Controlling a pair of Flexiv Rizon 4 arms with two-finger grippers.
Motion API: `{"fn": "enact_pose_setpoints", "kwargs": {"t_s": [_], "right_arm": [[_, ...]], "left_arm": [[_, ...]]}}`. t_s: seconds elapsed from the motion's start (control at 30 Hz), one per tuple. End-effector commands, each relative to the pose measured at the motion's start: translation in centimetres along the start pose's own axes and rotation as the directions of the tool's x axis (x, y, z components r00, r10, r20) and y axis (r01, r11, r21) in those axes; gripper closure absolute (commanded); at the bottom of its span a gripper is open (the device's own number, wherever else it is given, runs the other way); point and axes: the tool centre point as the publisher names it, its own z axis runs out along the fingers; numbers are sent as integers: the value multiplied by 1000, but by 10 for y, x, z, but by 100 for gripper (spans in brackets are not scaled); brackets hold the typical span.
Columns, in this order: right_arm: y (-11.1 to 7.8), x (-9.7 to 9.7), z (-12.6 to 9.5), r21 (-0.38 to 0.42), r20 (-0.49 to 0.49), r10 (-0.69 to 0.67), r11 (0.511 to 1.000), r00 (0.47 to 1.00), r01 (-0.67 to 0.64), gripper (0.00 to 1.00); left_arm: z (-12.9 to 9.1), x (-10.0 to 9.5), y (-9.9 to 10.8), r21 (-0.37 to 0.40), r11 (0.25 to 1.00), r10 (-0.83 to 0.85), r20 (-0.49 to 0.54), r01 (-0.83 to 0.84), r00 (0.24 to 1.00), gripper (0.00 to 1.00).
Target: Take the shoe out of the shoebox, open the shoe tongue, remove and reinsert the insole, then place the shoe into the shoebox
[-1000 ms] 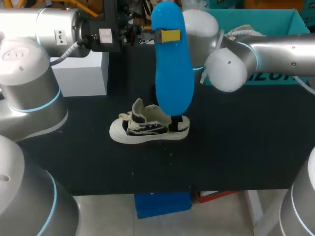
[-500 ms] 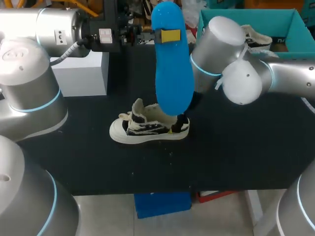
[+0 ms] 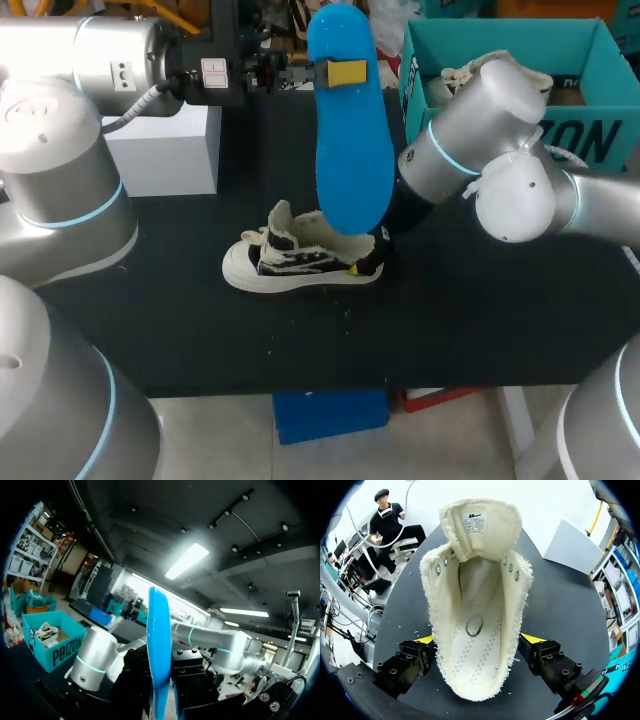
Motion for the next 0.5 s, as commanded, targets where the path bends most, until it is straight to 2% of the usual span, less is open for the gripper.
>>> {"fn": "enact_pose_setpoints", "kwargs": {"t_s": [0.03, 0.5], "right_arm": [[-8, 4, 1, -164, 17, 2, 986, 1000, 1, 0], [-21, 4, 6, -277, 22, 22, 961, 1000, -15, 0]], "left_arm": [[2, 0, 1, 2, 1000, 1, 4, -1, 1000, 100], [2, 0, 1, 2, 1000, 1, 4, -1, 1000, 100]]}}
